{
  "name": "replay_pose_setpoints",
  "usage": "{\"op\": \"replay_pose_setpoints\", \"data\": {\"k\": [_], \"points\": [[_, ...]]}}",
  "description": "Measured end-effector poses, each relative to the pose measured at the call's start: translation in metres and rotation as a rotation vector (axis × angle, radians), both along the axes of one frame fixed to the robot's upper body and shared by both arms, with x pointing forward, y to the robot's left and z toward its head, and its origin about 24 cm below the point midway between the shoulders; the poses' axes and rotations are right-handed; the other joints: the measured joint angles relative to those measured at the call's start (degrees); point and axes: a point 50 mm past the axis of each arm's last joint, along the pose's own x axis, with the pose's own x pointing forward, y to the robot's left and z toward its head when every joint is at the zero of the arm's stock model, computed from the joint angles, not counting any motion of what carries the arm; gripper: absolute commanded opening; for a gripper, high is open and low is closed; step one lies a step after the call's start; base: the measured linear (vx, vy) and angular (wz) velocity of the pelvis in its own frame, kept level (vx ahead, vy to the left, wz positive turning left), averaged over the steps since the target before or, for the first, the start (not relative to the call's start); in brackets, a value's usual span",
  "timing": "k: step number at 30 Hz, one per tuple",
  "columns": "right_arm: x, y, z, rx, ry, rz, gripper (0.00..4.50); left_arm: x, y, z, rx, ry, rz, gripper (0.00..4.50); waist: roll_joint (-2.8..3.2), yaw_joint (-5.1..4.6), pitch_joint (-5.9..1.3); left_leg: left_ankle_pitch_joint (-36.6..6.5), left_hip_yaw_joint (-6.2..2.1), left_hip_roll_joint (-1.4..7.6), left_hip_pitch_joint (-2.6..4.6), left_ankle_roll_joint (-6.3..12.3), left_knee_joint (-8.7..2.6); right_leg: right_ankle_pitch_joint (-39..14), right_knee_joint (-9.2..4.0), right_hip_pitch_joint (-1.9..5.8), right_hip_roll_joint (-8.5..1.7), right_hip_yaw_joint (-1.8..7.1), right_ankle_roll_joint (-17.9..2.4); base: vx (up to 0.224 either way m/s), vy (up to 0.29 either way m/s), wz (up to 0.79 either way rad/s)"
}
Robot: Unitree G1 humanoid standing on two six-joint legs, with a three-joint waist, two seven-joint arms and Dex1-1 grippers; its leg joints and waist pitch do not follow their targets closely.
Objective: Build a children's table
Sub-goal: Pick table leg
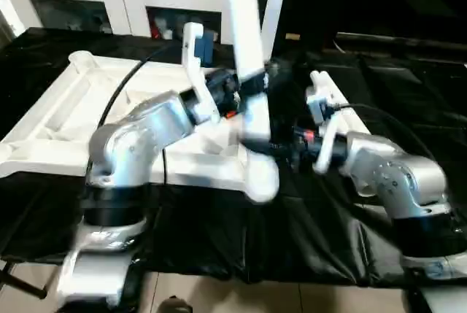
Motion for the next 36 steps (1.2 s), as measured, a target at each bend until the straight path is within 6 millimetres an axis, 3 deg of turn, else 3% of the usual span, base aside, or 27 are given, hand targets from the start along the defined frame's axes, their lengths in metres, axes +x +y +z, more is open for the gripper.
{"op": "replay_pose_setpoints", "data": {"k": [8, 19, 20, 23, 26, 28, 36], "points": [[-0.004, 0.004, 0.000, -0.003, -0.001, 0.062, 1.91, -0.004, -0.002, 0.001, -0.007, -0.013, -0.067, 1.84, -0.24, 0.14, -0.08, 0.0, 0.00, 0.01, 0.00, 0.01, 0.07, 0.1, 0.02, 0.02, -0.02, 0.00, 0.1, 0.000, 0.000, 0.00], [-0.007, 0.003, -0.002, 0.001, -0.001, 0.063, 1.88, -0.004, -0.003, 0.000, -0.002, -0.014, -0.082, 1.84, -0.24, 0.11, -0.09, 0.0, -0.01, 0.00, 0.00, 0.01, 0.11, 0.1, 0.04, 0.02, -0.02, 0.00, 0.0, 0.000, 0.000, 0.00], [-0.007, 0.003, -0.002, 0.001, -0.001, 0.062, 1.88, -0.004, -0.003, 0.000, -0.002, -0.014, -0.082, 2.19, -0.24, 0.12, -0.09, 0.0, -0.01, 0.00, 0.00, 0.00, 0.12, 0.1, 0.05, 0.02, -0.02, 0.01, 0.0, 0.000, 0.000, 0.00], [-0.006, 0.004, -0.003, 0.000, -0.009, 0.042, 1.87, -0.003, -0.004, -0.001, -0.004, -0.005, -0.053, 2.57, -0.25, 0.15, -0.09, 0.0, -0.01, 0.01, -0.01, 0.01, 0.16, 0.1, 0.07, 0.02, -0.02, 0.01, 0.0, 0.000, 0.000, 0.00], [0.003, 0.007, -0.008, -0.007, -0.024, -0.066, 1.87, 0.005, -0.004, 0.000, 0.012, -0.017, 0.088, 2.66, -0.25, 0.10, -0.10, 0.0, -0.03, 0.01, 0.00, 0.00, 0.21, 0.2, 0.10, 0.04, -0.02, 0.00, 0.0, 0.000, 0.000, 0.00], [0.010, 0.012, -0.013, -0.020, -0.037, -0.164, 1.87, 0.013, -0.004, 0.000, 0.052, -0.019, 0.208, 3.01, -0.25, 0.02, -0.09, 0.1, -0.03, 0.01, 0.01, -0.02, 0.21, 0.2, 0.11, 0.04, -0.02, 0.00, 0.0, 0.000, 0.000, 0.00], [0.029, 0.028, -0.016, -0.068, -0.090, -0.462, 1.87, 0.039, -0.003, -0.011, 0.132, 0.110, 0.702, 3.02, -0.34, -0.08, -0.10, 0.1, -0.04, -0.01, -0.01, -0.09, 0.21, 0.1, 0.11, 0.03, -0.01, 0.00, 0.2, 0.000, 0.000, 0.00]]}}
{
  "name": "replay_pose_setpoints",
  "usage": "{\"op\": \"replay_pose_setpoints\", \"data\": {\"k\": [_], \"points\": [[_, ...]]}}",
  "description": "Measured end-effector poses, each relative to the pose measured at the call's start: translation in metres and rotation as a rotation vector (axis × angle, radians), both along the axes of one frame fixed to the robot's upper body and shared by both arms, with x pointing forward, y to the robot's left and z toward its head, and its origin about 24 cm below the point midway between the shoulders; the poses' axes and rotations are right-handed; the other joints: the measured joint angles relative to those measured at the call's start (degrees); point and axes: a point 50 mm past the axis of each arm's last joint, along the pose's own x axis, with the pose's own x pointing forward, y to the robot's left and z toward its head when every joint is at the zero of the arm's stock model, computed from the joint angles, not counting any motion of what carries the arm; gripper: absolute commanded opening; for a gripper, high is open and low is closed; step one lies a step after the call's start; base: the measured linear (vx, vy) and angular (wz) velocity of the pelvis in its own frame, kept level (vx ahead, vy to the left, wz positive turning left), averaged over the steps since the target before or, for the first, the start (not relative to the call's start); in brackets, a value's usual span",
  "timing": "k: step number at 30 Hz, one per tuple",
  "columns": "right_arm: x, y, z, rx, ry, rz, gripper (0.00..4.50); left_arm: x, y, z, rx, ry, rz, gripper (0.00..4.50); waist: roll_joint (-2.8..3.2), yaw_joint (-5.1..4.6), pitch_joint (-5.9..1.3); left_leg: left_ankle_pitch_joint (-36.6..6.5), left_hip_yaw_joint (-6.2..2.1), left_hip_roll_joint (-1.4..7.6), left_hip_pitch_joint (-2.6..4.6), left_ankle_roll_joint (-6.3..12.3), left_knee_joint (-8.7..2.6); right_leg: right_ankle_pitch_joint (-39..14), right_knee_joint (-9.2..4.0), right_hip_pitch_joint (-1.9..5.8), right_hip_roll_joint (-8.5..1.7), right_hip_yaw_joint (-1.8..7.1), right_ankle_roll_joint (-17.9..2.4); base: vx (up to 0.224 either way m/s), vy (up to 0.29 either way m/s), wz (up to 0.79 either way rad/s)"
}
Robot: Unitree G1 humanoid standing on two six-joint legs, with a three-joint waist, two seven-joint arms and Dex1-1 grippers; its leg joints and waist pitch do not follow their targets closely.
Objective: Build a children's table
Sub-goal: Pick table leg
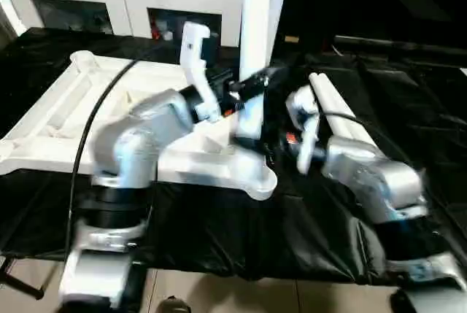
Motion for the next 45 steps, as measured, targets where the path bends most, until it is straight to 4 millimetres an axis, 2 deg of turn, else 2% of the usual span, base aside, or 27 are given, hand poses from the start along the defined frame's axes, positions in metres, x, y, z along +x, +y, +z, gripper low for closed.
{"op": "replay_pose_setpoints", "data": {"k": [2, 4, 7, 10, 18, 19, 21, 25, 26, 27, 33, 37, 45], "points": [[0.000, 0.003, -0.001, 0.000, -0.006, -0.017, 1.86, 0.004, 0.002, 0.000, -0.005, 0.011, 0.069, 3.02, 0.00, 0.01, 0.00, 0.0, 0.00, 0.00, -0.01, 0.00, 0.00, 0.0, -0.02, 0.00, 0.00, 0.00, 0.0, 0.000, 0.000, 0.00], [0.001, 0.006, 0.000, 0.004, -0.013, -0.044, 1.86, 0.006, 0.002, 0.001, -0.037, 0.022, 0.127, 2.73, -0.07, 0.01, -0.01, 0.0, 0.00, 0.00, -0.03, 0.01, 0.00, 0.0, -0.05, 0.00, 0.00, 0.00, 0.0, 0.000, 0.000, 0.00], [0.002, 0.010, 0.000, 0.009, -0.021, -0.070, 1.86, 0.006, 0.001, 0.001, -0.081, 0.037, 0.163, 2.63, -0.07, -0.01, -0.01, 0.0, 0.00, -0.01, -0.03, 0.02, 0.00, 0.1, -0.07, -0.01, 0.00, 0.00, -0.1, 0.000, 0.000, 0.00], [0.002, 0.012, 0.000, 0.009, -0.024, -0.087, 1.86, 0.007, 0.000, 0.001, -0.111, 0.050, 0.192, 2.29, -0.07, 0.05, -0.01, 0.0, 0.00, -0.01, -0.03, 0.04, 0.00, 0.1, -0.08, -0.02, 0.00, 0.00, -0.1, 0.000, 0.000, 0.00], [0.002, 0.012, 0.000, -0.003, -0.035, -0.104, 1.86, 0.006, -0.003, 0.001, -0.140, 0.056, 0.196, 1.88, -0.07, -0.03, -0.01, 0.0, 0.00, -0.01, -0.03, 0.03, 0.00, 0.0, -0.10, -0.01, 0.00, 0.00, 0.0, 0.000, 0.000, 0.00], [0.002, 0.012, 0.001, -0.003, -0.037, -0.103, 2.21, 0.006, -0.003, 0.001, -0.142, 0.055, 0.194, 1.85, -0.07, -0.03, -0.01, 0.0, 0.00, -0.01, -0.03, 0.03, 0.00, 0.0, -0.09, -0.02, 0.00, 0.00, 0.0, 0.000, 0.000, 0.00], [0.002, 0.012, 0.001, -0.002, -0.033, -0.100, 2.56, 0.006, -0.003, 0.002, -0.141, 0.050, 0.184, 1.84, -0.07, -0.01, -0.01, 0.0, 0.00, -0.01, -0.02, 0.03, 0.00, 0.0, -0.09, -0.02, 0.00, 0.00, 0.0, 0.000, 0.000, 0.00], [0.000, 0.005, 0.004, -0.009, -0.031, -0.042, 2.69, 0.004, -0.001, 0.006, -0.114, -0.006, 0.097, 1.83, -0.07, -0.03, -0.01, 0.0, 0.00, -0.01, -0.01, 0.04, 0.00, 0.0, -0.10, -0.02, 0.00, 0.00, 0.0, 0.000, 0.000, 0.00], [0.000, 0.003, 0.004, -0.020, -0.027, -0.037, 2.98, 0.003, -0.001, 0.007, -0.107, -0.020, 0.072, 1.82, -0.07, 0.05, -0.01, 0.0, -0.01, -0.01, 0.01, 0.04, 0.00, 0.1, -0.09, -0.02, 0.00, 0.00, -0.1, 0.000, 0.000, 0.00], [0.000, 0.001, 0.005, -0.023, -0.026, -0.027, 3.03, 0.003, -0.001, 0.008, -0.104, -0.032, 0.048, 1.82, -0.07, 0.06, -0.01, 0.0, 0.00, -0.01, 0.01, 0.04, 0.00, 0.1, -0.10, -0.02, 0.00, 0.00, -0.1, 0.000, 0.000, 0.00], [-0.005, -0.027, 0.017, 0.002, 0.074, 0.189, 3.03, -0.009, -0.001, 0.010, -0.055, -0.115, -0.257, 1.82, -0.10, 0.11, -0.01, 0.0, 0.01, -0.01, -0.01, 0.06, 0.02, 0.1, -0.10, -0.01, -0.01, 0.01, -0.2, 0.000, 0.000, 0.00], [-0.010, -0.028, 0.016, 0.005, 0.105, 0.274, 3.03, -0.020, -0.007, 0.014, -0.100, -0.151, -0.428, 1.82, -0.10, 0.05, -0.01, 0.0, 0.02, 0.00, -0.03, 0.05, 0.02, 0.1, -0.07, -0.02, 0.00, 0.01, -0.2, 0.000, 0.000, 0.00], [-0.017, -0.029, 0.015, -0.003, 0.119, 0.404, 3.03, -0.029, -0.008, 0.018, -0.158, -0.166, -0.575, 1.82, -0.10, 0.15, -0.01, 0.0, 0.02, 0.01, -0.01, 0.05, 0.03, 0.2, -0.02, 0.00, 0.00, 0.01, -0.3, 0.000, 0.000, 0.00]]}}
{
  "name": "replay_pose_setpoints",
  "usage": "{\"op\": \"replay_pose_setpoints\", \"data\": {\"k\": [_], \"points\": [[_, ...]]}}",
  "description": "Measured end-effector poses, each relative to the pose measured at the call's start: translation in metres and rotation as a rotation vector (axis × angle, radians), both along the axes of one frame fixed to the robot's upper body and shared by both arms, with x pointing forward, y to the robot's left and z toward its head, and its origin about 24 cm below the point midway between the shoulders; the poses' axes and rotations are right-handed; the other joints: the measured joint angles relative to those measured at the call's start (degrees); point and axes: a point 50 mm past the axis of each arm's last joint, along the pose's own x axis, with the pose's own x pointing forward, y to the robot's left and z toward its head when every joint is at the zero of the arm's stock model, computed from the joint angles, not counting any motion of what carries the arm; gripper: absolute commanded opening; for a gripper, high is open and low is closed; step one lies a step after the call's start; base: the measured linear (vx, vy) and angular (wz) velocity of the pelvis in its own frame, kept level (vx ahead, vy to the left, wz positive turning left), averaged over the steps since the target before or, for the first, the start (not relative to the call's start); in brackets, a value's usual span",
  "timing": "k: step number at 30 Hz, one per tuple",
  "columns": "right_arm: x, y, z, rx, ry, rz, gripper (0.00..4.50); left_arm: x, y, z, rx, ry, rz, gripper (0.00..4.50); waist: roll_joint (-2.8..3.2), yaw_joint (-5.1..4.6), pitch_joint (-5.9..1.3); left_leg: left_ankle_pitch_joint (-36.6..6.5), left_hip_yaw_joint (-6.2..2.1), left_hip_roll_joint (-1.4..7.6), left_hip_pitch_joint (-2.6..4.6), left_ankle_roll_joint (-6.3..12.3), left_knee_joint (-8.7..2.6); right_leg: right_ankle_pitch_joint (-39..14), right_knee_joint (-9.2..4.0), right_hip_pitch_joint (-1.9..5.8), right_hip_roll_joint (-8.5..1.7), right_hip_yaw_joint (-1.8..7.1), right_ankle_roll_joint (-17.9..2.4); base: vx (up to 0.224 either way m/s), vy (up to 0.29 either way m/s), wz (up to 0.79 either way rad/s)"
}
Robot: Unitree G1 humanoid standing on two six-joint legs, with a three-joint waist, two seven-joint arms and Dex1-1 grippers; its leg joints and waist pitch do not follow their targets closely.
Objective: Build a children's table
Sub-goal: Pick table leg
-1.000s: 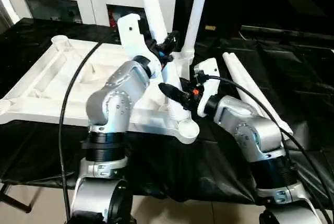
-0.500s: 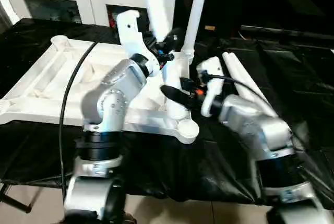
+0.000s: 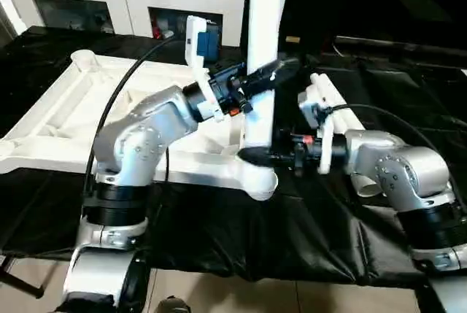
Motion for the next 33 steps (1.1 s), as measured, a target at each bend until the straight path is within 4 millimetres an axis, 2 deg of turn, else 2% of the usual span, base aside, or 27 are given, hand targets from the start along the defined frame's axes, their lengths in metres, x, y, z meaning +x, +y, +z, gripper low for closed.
{"op": "replay_pose_setpoints", "data": {"k": [29, 30, 33], "points": [[-0.0021, 0.0036, -0.0073, 0.037, 0.055, 0.066, 3.03, -0.0050, -0.0017, -0.0036, 0.020, -0.015, -0.067, 1.82, 0.00, 0.13, 0.00, 0.0, -0.01, 0.02, 0.00, 0.00, 0.06, 0.0, 0.02, 0.01, 0.00, 0.00, 0.0, 0.000, 0.000, 0.00], [-0.0022, 0.0037, -0.0077, 0.036, 0.057, 0.067, 2.74, -0.0050, -0.0016, -0.0037, 0.020, -0.015, -0.067, 1.82, 0.00, 0.11, 0.00, 0.0, -0.01, 0.02, 0.00, 0.00, 0.06, 0.0, 0.02, 0.01, 0.00, 0.00, 0.0, 0.000, 0.000, 0.00], [-0.0031, 0.0046, -0.0081, 0.038, 0.058, 0.084, 2.67, -0.0049, -0.0015, -0.0038, 0.021, -0.015, -0.066, 1.82, 0.00, 0.09, 0.00, 0.0, -0.01, 0.02, 0.00, 0.00, 0.06, 0.0, 0.02, 0.01, 0.00, 0.00, 0.0, 0.000, 0.000, 0.00]]}}
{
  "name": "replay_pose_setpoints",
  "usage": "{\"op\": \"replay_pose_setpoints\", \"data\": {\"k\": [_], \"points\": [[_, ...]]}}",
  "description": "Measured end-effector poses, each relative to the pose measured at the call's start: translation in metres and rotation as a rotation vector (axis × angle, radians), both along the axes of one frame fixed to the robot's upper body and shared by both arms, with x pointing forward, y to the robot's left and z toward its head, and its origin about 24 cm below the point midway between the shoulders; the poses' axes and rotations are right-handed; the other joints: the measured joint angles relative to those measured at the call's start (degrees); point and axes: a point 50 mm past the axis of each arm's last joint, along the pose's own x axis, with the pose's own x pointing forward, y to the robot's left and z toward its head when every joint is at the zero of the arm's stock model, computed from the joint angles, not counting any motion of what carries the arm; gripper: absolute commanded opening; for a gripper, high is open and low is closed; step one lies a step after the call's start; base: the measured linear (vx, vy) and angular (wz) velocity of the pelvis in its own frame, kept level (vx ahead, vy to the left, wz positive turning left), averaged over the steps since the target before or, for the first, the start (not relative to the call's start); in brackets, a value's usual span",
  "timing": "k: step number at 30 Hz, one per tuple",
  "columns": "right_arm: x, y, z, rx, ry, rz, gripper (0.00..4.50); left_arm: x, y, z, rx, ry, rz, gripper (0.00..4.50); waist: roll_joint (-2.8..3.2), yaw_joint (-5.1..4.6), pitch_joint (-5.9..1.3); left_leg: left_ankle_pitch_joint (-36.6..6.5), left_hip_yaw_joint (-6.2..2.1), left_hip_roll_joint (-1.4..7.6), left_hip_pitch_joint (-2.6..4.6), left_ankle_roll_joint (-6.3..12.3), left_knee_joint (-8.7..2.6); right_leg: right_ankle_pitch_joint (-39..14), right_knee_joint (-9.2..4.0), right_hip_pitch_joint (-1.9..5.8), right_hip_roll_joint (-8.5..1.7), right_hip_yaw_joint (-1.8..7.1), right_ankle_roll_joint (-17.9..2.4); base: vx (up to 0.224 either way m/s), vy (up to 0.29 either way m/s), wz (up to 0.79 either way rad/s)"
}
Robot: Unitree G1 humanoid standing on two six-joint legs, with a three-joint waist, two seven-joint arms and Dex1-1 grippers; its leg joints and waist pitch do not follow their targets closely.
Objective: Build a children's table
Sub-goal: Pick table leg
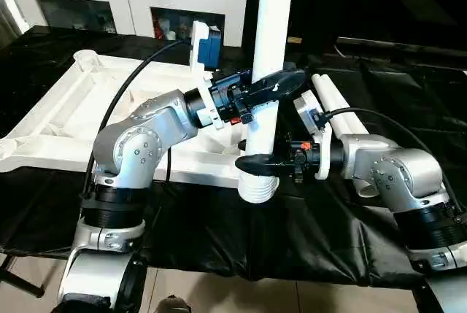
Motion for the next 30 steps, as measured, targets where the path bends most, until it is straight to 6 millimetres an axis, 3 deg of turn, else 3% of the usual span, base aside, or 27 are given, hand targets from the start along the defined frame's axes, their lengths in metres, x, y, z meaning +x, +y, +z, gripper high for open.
{"op": "replay_pose_setpoints", "data": {"k": [2, 6, 18, 20, 23, 30], "points": [[0.000, 0.000, 0.000, 0.000, -0.001, 0.004, 2.27, 0.000, 0.000, 0.000, 0.002, 0.000, -0.001, 1.82, 0.00, 0.01, 0.00, 0.0, 0.00, 0.01, 0.00, 0.00, 0.00, 0.0, 0.00, 0.00, 0.00, 0.00, 0.0, 0.000, 0.000, 0.00], [0.000, 0.001, 0.000, -0.003, -0.012, 0.010, 2.04, 0.000, 0.000, -0.001, 0.008, 0.002, 0.000, 1.82, 0.00, 0.01, 0.00, 0.0, 0.00, 0.00, 0.01, 0.00, 0.01, 0.0, 0.00, 0.00, 0.00, 0.00, 0.0, 0.000, 0.000, 0.00], [-0.001, 0.002, -0.001, -0.013, -0.021, 0.019, 1.95, 0.000, 0.000, -0.002, 0.018, 0.005, 0.000, 1.82, 0.00, 0.02, 0.00, 0.0, 0.00, 0.01, 0.00, 0.00, 0.01, 0.0, 0.00, 0.00, 0.00, 0.00, 0.0, 0.000, 0.000, 0.00], [0.000, 0.002, -0.001, -0.012, -0.028, 0.018, 1.95, 0.000, 0.000, -0.002, 0.017, 0.004, 0.000, 2.38, 0.00, 0.01, 0.00, 0.0, 0.00, 0.00, 0.00, 0.00, 0.01, 0.0, 0.00, 0.00, 0.00, 0.00, 0.0, 0.000, 0.000, 0.00], [0.000, 0.003, 0.000, -0.007, -0.037, 0.007, 1.95, -0.001, -0.002, 0.000, 0.004, 0.003, 0.014, 2.57, 0.00, 0.03, 0.00, 0.0, 0.00, 0.01, 0.00, 0.00, 0.01, 0.0, 0.01, 0.00, 0.00, 0.00, 0.0, 0.000, 0.000, 0.00], [0.012, 0.011, 0.001, 0.088, -0.055, -0.147, 1.93, 0.009, 0.011, 0.034, -0.342, -0.083, 0.227, 2.80, 0.05, 0.04, 0.00, 0.0, -0.02, 0.00, -0.02, 0.00, 0.09, 0.0, 0.03, 0.00, 0.00, -0.02, -0.1, 0.000, 0.000, 0.00]]}}
